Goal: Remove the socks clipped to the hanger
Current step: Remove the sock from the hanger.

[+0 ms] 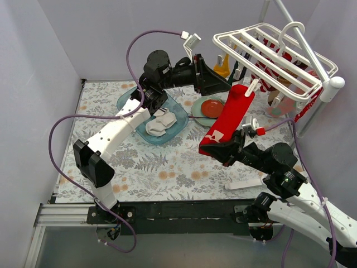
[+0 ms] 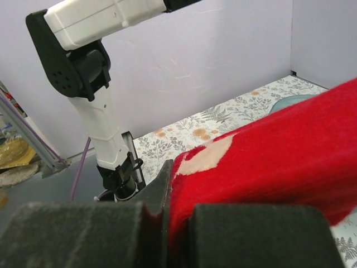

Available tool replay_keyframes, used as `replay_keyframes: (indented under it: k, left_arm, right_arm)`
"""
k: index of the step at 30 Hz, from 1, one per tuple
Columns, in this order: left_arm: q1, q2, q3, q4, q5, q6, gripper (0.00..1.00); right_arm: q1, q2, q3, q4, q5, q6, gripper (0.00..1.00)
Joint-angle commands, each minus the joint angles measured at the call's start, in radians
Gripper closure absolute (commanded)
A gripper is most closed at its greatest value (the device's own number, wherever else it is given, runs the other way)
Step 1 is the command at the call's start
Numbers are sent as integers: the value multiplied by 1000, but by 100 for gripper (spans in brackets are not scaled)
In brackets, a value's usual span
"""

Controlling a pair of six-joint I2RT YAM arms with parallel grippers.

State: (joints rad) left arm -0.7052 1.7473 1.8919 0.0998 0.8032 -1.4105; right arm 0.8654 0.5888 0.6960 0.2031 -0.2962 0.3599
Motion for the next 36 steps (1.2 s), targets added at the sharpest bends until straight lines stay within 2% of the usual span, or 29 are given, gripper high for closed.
replay_keyframes:
  k: [1,7,16,22,36]
  left_arm:
    - [-22,3,47,-43,-18,-11,18]
    - [-66,58,105,-9,4,-83,19]
    - [-91,93,116,93,2,-194,19]
    - [-108,113,134,77,-41,-229,19]
    - [-129,162,179,130,-33,-343,24]
  right_arm:
    - [4,-7,8,62,-57,19,99]
    - [4,-4,13,64,-80,22,99]
    - [6,-4,2,73,-136,36,99]
    - [6,-3,-4,81,-153,40,99]
    - [6,13,-13,96,-199,40,99]
